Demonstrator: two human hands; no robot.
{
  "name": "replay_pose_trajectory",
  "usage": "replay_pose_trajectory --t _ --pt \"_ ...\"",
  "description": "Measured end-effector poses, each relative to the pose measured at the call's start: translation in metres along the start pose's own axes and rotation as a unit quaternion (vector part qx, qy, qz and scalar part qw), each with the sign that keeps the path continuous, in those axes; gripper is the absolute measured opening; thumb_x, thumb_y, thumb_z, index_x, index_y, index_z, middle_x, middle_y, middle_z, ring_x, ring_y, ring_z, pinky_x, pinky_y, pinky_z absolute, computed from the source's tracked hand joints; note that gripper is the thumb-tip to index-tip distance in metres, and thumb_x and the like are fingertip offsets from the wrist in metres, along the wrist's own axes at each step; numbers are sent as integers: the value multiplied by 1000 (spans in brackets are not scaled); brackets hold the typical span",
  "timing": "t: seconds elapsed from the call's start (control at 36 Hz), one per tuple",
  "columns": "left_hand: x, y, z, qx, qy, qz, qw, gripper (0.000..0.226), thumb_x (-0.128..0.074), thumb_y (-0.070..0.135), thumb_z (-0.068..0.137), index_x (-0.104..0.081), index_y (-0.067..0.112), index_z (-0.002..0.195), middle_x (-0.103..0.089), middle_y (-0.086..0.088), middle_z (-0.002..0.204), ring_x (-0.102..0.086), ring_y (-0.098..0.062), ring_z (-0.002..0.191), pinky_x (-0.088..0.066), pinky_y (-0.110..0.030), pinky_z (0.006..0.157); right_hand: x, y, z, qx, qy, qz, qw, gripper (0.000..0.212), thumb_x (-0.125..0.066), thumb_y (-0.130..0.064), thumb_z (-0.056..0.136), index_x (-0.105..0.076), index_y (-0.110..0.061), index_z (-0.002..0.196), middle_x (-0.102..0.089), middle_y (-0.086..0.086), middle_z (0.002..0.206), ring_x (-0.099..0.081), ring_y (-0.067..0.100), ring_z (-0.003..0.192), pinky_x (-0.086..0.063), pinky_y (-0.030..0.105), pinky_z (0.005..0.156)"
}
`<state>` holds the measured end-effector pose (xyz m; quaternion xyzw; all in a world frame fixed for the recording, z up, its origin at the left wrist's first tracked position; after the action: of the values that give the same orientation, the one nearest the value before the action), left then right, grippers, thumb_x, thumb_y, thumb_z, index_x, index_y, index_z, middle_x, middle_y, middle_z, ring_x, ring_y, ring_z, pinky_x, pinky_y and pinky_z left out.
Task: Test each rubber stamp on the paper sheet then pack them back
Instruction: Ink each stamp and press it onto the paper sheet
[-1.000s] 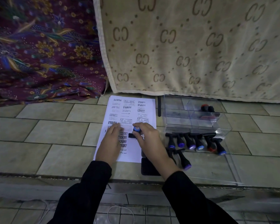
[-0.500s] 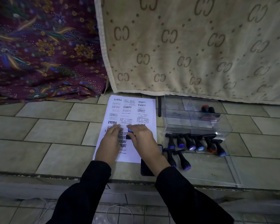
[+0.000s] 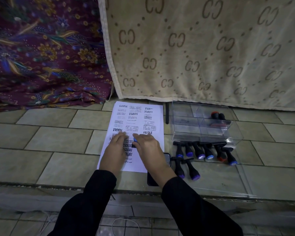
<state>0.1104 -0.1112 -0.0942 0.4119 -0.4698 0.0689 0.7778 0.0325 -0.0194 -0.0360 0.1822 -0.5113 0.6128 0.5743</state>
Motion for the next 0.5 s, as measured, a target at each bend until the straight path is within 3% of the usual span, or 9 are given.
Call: replay_pose_trajectory --t 0.08,0.28,0.42,0.5 --pt "2 2 0 -3 2 1 1000 62 -39 -22 75 -55 4 128 -48 -9 141 -37 -21 137 -31 -32 113 -1 14 10 -46 -13 50 998 21 -59 -6 89 -65 -3 108 -68 15 93 -60 30 91 -49 40 78" --pt "4 3 -4 -6 3 -7 1000 65 -36 -23 72 -56 8 126 -47 -3 141 -35 -13 137 -23 -17 111 68 62 12 -163 173 202 950 23 -66 -4 84 -67 -10 106 -68 6 93 -65 13 76 -47 9 76" --pt "4 4 -4 -2 6 -6 1000 62 -37 -22 75 -56 8 127 -46 -3 142 -36 -13 137 -25 -18 111 93 72 -12 -183 185 227 938 31 -71 -8 82 -64 -15 111 -65 -13 84 -63 -4 75 -50 10 72" --pt "5 5 -4 -5 8 -6 1000 62 -37 -22 75 -56 8 127 -47 -3 142 -36 -14 137 -27 -22 112 92 66 -33 -183 153 230 943 27 -74 -13 80 -64 -21 103 -66 -16 81 -65 1 71 -54 16 69"
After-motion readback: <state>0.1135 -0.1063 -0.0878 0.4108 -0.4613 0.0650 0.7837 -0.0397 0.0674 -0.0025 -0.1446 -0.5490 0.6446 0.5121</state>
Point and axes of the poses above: each hand's wrist, its own z-axis towards the middle knuckle, its own x-axis out of the back of the hand, y = z × x, the point moved 7 cm from there along z, towards the middle knuckle
